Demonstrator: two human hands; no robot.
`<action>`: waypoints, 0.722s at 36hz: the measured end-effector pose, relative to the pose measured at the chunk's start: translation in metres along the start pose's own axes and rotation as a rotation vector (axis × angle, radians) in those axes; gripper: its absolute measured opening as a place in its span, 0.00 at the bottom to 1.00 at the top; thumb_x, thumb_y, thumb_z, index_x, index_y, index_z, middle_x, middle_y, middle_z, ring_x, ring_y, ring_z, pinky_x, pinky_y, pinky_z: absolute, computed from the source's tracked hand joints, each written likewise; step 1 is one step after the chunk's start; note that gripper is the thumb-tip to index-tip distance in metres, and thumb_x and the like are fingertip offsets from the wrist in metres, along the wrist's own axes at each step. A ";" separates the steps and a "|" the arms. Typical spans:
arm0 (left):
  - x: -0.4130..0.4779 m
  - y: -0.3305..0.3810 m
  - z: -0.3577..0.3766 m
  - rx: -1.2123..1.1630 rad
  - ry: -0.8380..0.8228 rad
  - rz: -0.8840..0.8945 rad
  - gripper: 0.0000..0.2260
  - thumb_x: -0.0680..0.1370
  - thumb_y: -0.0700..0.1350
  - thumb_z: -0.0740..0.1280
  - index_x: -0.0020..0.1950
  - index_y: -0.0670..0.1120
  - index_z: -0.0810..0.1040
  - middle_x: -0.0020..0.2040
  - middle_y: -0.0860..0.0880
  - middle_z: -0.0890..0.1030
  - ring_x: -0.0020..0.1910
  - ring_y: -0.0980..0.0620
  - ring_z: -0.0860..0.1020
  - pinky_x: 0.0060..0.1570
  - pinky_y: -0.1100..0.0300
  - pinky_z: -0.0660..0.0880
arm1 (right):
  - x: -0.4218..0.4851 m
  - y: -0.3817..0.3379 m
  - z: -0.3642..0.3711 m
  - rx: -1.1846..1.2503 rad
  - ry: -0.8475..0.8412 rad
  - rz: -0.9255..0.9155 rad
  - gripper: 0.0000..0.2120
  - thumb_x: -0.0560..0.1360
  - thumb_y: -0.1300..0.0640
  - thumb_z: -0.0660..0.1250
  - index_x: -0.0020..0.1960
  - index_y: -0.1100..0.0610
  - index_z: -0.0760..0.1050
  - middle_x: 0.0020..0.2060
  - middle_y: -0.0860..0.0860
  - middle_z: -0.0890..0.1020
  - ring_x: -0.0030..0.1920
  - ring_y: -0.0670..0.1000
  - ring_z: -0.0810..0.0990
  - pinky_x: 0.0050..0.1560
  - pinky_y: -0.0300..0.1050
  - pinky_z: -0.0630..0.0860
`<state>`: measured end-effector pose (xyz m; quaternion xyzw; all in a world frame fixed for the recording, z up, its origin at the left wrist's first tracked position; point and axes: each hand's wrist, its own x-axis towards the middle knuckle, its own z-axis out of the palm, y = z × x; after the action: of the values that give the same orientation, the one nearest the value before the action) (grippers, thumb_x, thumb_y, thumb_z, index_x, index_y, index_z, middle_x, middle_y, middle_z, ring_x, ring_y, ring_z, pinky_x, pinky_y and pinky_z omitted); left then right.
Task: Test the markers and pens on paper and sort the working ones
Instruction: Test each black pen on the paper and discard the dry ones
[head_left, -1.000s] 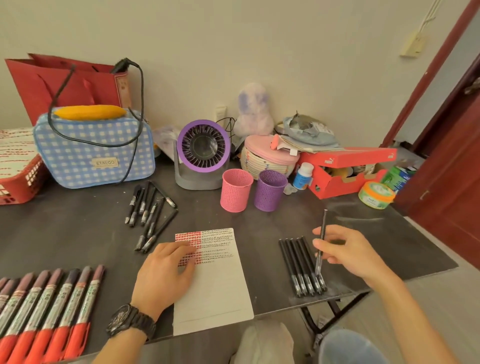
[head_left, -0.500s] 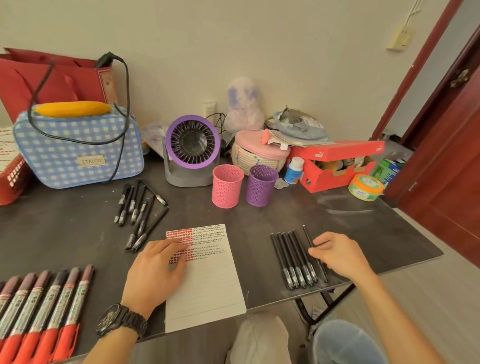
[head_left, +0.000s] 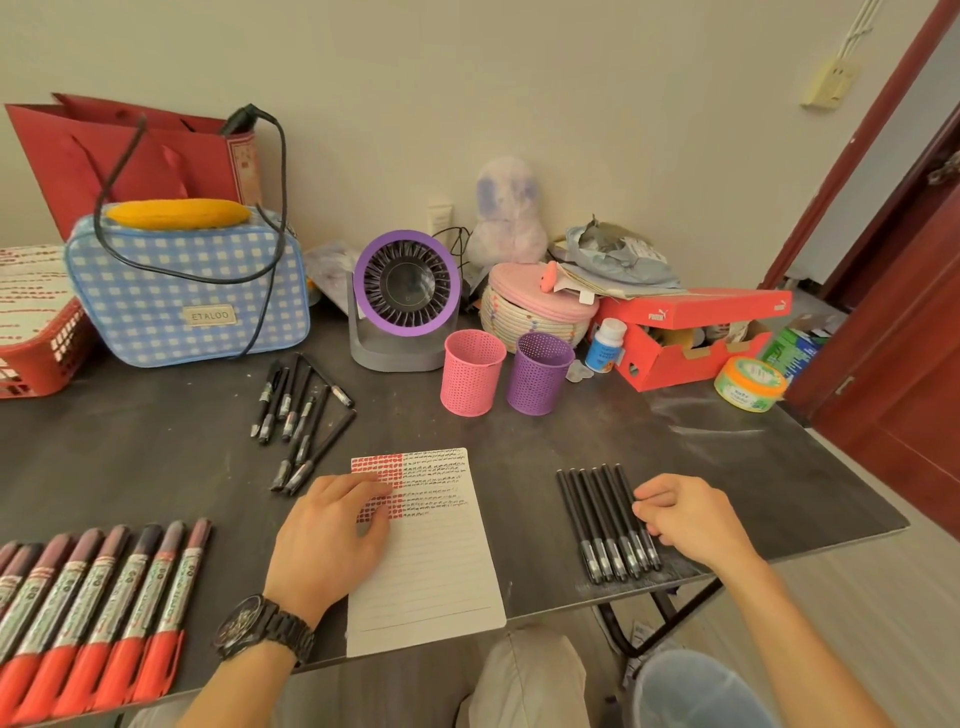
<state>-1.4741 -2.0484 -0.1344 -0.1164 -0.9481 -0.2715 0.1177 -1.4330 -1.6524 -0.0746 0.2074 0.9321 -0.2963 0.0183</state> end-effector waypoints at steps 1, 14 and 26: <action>0.000 0.000 0.000 -0.002 -0.002 -0.001 0.13 0.80 0.51 0.67 0.63 0.54 0.82 0.63 0.58 0.80 0.64 0.54 0.73 0.59 0.55 0.75 | 0.000 0.000 0.000 -0.007 0.004 -0.001 0.04 0.76 0.53 0.73 0.49 0.44 0.81 0.32 0.42 0.86 0.37 0.43 0.84 0.48 0.45 0.82; 0.001 -0.003 0.002 0.009 -0.008 0.003 0.13 0.80 0.52 0.66 0.64 0.56 0.81 0.63 0.59 0.79 0.64 0.55 0.73 0.59 0.56 0.74 | 0.001 0.001 0.002 -0.022 0.003 -0.003 0.03 0.76 0.51 0.73 0.48 0.43 0.81 0.36 0.40 0.86 0.38 0.40 0.84 0.48 0.46 0.83; -0.001 -0.002 -0.003 0.016 -0.016 0.003 0.14 0.81 0.53 0.64 0.66 0.57 0.80 0.66 0.60 0.77 0.65 0.57 0.72 0.61 0.59 0.72 | -0.021 -0.037 0.029 0.102 0.239 -0.232 0.06 0.78 0.53 0.70 0.51 0.41 0.79 0.42 0.37 0.83 0.45 0.37 0.80 0.46 0.40 0.74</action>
<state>-1.4729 -2.0516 -0.1332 -0.1190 -0.9510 -0.2627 0.1116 -1.4312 -1.7039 -0.0754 0.1326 0.9291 -0.3166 -0.1376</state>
